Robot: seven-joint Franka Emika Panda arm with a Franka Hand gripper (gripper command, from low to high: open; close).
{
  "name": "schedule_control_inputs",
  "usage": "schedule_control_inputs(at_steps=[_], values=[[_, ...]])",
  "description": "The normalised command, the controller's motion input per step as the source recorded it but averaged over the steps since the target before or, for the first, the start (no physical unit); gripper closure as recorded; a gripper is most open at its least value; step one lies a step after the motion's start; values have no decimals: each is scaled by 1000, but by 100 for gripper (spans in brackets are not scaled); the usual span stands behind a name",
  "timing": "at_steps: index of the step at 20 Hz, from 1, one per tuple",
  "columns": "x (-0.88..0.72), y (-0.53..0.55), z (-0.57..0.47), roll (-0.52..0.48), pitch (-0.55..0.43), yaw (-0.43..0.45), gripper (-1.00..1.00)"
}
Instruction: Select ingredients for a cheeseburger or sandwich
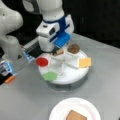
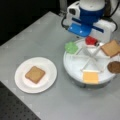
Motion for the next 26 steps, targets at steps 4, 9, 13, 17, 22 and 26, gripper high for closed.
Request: schedule_control_inputs(at_steps=[4, 9, 13, 17, 22, 26], values=[[-17, -199, 117, 195, 94, -133, -100], [-77, -285, 57, 308, 121, 4, -100], [-63, -242, 25, 306, 74, 66, -100], [-50, -190, -23, 330, 53, 74, -100], [-46, -187, -91, 392, -14, 102, -100], [-46, -246, -155, 412, -8, 107, -100]])
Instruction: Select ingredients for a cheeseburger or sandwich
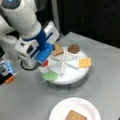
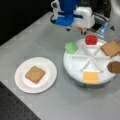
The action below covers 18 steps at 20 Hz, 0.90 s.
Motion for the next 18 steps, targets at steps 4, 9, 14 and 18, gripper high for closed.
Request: schedule_control_inputs(at_steps=[4, 9, 14, 18], values=[[-28, -287, -197, 448, 0, 95, -100], [11, -210, -173, 472, 17, 31, -100], [84, -149, -155, 461, 41, 48, -100], [179, -195, -123, 468, 48, 72, -100]])
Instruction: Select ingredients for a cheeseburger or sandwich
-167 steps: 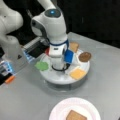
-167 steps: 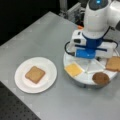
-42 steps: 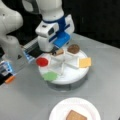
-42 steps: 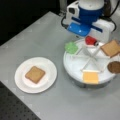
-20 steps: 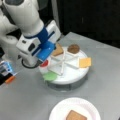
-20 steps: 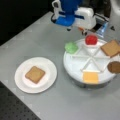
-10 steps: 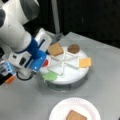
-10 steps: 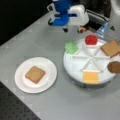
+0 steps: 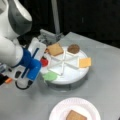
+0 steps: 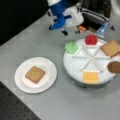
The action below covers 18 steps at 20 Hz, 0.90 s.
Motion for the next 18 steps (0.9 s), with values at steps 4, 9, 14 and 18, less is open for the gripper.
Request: schedule_control_inputs(at_steps=[4, 9, 14, 18], values=[[259, -265, -142, 447, 21, 121, -100], [297, -354, -164, 450, 17, 204, -100], [310, -423, -154, 512, 20, 281, -100], [333, -451, -126, 531, 37, 296, -100]])
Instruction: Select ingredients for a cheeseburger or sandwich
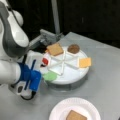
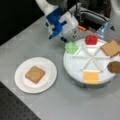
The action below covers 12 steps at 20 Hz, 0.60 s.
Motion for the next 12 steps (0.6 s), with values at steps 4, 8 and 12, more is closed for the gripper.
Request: schedule_control_inputs(at_steps=[4, 8, 12], values=[[346, -399, -145, 562, 23, 263, -100], [321, -333, -125, 547, 31, 182, -100], [290, -251, -91, 495, 20, 110, -100]])
